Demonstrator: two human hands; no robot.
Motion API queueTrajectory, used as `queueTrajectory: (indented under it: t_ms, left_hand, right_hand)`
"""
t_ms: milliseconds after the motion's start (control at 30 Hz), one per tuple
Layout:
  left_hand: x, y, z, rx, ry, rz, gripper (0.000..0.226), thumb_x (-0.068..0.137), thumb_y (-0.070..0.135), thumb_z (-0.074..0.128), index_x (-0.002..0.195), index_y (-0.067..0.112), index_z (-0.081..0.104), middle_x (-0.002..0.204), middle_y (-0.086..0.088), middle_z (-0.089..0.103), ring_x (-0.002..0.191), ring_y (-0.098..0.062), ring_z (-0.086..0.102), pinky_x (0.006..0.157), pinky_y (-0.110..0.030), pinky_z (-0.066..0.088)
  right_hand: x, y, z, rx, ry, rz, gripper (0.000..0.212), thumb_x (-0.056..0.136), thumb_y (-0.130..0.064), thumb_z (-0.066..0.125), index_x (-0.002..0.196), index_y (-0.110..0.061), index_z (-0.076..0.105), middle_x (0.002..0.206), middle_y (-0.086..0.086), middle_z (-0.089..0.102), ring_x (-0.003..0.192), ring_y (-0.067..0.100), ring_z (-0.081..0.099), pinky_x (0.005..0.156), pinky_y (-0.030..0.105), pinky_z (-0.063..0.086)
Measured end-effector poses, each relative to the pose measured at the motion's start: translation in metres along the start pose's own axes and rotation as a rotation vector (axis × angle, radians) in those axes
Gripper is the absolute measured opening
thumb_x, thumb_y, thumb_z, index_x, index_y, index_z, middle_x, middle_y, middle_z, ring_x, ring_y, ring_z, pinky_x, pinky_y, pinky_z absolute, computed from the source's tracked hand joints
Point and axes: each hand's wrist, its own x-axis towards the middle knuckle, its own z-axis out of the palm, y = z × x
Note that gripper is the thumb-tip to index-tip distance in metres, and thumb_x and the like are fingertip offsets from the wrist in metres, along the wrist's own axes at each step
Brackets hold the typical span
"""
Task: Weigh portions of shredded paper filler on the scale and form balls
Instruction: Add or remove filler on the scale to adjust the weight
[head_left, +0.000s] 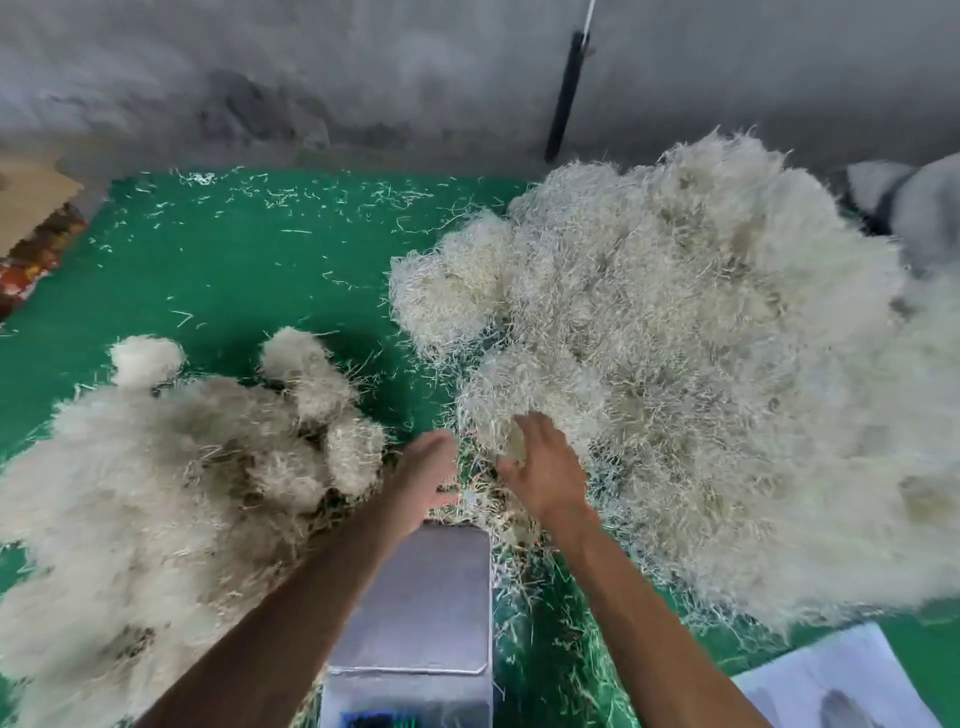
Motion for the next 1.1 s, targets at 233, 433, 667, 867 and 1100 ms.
queueTrajectory:
  t_ms: [233,433,667,867,1100]
  left_hand:
    - [0.048,0.000,0.033,-0.051,-0.079,-0.224,0.067,0.094,0.056,0.060,0.150,0.037,0.029,0.160,-0.004,0.025,0.131,-0.038,0.045,0.093,-0.062,0.051]
    - [0.064,-0.002,0.069,-0.056,-0.034,-0.238,0.066,0.091,0.047,0.066,0.149,0.033,0.038,0.160,-0.001,0.028,0.140,-0.028,0.035,0.095,-0.042,0.044]
    - [0.038,0.036,0.034,0.002,0.162,0.134,0.023,0.094,0.039,0.055,0.101,0.019,0.062,0.094,0.005,0.063,0.111,-0.034,0.062,0.076,-0.032,0.054]
    - [-0.003,0.065,0.024,0.149,-0.119,0.323,0.018,0.090,0.014,0.069,0.079,0.017,0.055,0.054,0.017,0.060,0.046,0.004,0.056,0.044,-0.014,0.045]
    - [-0.030,0.083,-0.024,-0.161,0.012,0.163,0.025,0.084,0.017,0.075,0.106,0.012,0.063,0.093,0.002,0.074,0.099,-0.022,0.067,0.069,-0.031,0.060]
  right_hand:
    - [-0.010,0.026,0.058,-0.089,-0.085,0.021,0.065,0.099,-0.028,0.060,0.155,-0.012,0.032,0.146,0.014,0.049,0.131,0.030,0.050,0.118,0.047,0.041]
    - [-0.034,0.004,0.041,0.399,0.015,-0.104,0.037,0.098,-0.020,0.062,0.133,-0.009,0.062,0.123,0.013,0.063,0.113,0.030,0.058,0.098,0.051,0.051]
    - [-0.051,-0.005,-0.013,0.836,0.337,0.217,0.064,0.093,-0.079,0.047,0.140,-0.035,0.041,0.132,-0.015,0.055,0.101,0.015,0.067,0.085,0.044,0.062]
    - [-0.030,-0.036,-0.055,1.258,0.062,0.384,0.115,0.080,-0.093,0.049,0.166,-0.029,0.008,0.167,-0.009,0.021,0.146,0.007,0.025,0.114,0.032,0.026]
    - [-0.009,-0.036,-0.094,1.489,0.206,0.648,0.072,0.093,-0.035,0.076,0.149,-0.003,0.043,0.144,0.017,0.055,0.103,0.022,0.063,0.094,0.039,0.054]
